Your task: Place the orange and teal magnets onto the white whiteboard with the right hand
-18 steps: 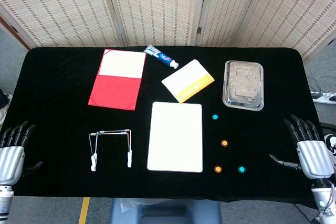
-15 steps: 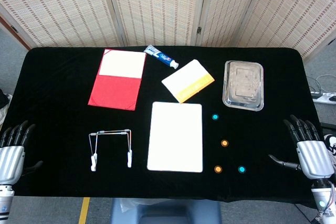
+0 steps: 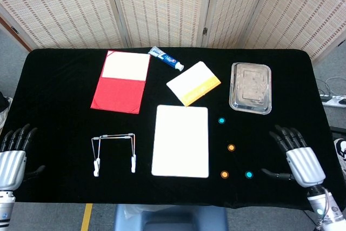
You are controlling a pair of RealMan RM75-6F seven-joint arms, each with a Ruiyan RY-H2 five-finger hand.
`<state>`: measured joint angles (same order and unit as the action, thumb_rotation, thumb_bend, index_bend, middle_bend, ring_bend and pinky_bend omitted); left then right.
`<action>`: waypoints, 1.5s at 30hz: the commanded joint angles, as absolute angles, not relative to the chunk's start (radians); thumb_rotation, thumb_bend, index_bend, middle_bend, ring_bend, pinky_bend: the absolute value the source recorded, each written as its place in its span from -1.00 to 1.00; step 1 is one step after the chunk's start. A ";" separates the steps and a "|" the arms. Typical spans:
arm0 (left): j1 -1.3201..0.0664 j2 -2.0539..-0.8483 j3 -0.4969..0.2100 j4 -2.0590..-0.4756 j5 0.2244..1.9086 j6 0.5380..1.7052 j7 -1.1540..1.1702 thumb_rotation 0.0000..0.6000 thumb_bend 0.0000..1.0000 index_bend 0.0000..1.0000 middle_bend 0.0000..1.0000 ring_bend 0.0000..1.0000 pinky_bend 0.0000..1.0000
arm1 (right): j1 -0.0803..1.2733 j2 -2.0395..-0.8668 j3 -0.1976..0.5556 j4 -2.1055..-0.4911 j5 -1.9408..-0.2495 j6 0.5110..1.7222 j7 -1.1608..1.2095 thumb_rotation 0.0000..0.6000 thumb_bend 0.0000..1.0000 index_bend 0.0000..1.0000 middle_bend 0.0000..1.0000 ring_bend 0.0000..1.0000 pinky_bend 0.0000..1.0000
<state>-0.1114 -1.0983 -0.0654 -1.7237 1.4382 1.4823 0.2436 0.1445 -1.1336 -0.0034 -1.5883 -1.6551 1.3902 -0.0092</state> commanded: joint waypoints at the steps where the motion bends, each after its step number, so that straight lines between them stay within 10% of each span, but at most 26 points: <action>1: -0.109 -1.098 -0.064 -1.724 1.441 1.485 0.240 1.00 -0.82 -1.00 -1.00 -1.00 -1.00 | 0.192 -1.168 -0.028 -1.578 -1.704 1.327 -0.024 -0.06 -0.58 -0.42 -0.85 -0.99 -1.00; 14: -0.091 -1.090 -0.051 -1.705 1.442 1.492 0.200 1.00 -0.82 -1.00 -1.00 -1.00 -1.00 | 0.344 -1.320 -0.073 -1.482 -1.805 1.129 -0.098 0.00 -0.48 -0.25 -0.84 -1.00 -1.00; 23: -0.088 -1.089 -0.052 -1.698 1.439 1.491 0.190 1.00 -0.82 -1.00 -1.00 -1.00 -1.00 | 0.383 -1.373 -0.115 -1.392 -1.867 1.131 -0.106 1.00 -0.46 -0.37 -0.96 -1.00 -1.00; 45: -0.090 -1.085 -0.053 -1.707 1.439 1.483 0.195 1.00 -0.82 -1.00 -1.00 -1.00 -1.00 | 0.386 -1.451 -0.147 -1.274 -1.836 1.180 -0.023 1.00 -0.38 -0.16 -0.82 -1.00 -1.00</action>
